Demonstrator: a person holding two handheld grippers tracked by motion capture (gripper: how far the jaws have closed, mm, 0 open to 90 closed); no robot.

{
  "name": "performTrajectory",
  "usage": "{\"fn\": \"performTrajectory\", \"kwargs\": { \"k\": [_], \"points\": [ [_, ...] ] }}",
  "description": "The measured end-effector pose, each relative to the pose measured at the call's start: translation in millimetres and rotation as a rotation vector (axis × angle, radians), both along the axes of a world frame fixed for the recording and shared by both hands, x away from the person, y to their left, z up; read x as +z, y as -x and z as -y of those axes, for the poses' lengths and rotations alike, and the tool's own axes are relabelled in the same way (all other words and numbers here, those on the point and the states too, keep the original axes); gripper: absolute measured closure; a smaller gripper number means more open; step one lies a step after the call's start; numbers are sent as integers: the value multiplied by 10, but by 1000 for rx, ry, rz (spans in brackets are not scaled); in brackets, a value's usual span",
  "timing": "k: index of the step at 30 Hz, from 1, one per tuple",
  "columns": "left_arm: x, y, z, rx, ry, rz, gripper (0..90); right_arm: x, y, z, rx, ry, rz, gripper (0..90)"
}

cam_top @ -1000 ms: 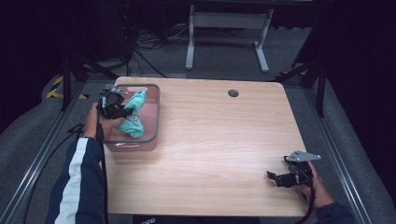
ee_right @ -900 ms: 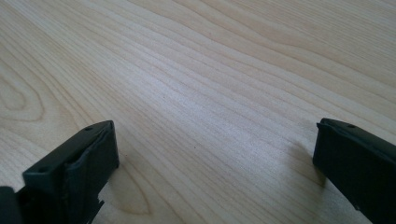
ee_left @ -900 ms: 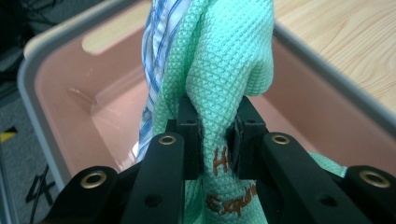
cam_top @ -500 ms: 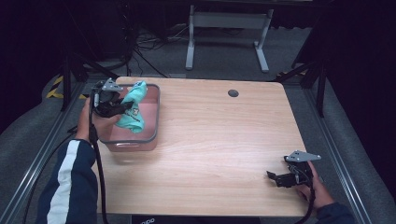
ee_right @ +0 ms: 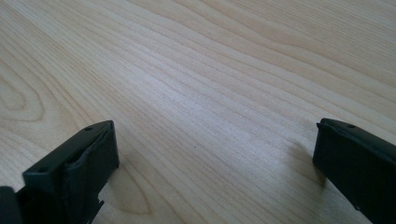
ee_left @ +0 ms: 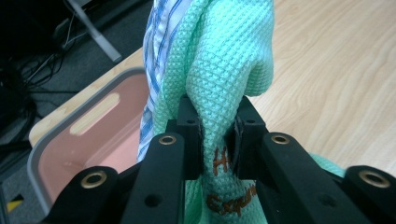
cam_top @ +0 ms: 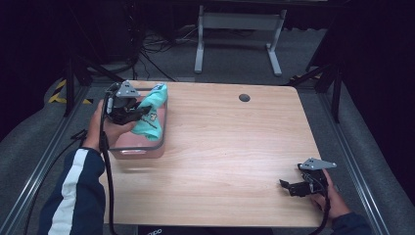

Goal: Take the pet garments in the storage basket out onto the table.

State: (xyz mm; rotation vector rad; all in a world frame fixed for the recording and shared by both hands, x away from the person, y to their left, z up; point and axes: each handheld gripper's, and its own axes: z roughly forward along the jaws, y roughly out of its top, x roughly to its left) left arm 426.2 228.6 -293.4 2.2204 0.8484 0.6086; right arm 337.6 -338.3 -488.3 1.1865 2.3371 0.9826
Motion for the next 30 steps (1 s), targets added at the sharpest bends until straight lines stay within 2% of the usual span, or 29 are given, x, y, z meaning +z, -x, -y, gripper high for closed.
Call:
{"fn": "performTrajectory", "kwargs": {
  "k": [8, 17, 21, 30],
  "points": [
    [68, 74, 266, -75, 7, 17, 770, 0, 0, 0, 0, 0, 0, 6],
    [64, 145, 585, -173, -27, 4, 769, 0, 0, 0, 0, 0, 0, 6],
    [-17, 143, 754, -217, -45, -15, 769, 0, 0, 0, 0, 0, 0, 6],
    [-196, 113, 1069, -280, -80, -55, 769, 0, 0, 0, 0, 0, 0, 6]
  ]
}}
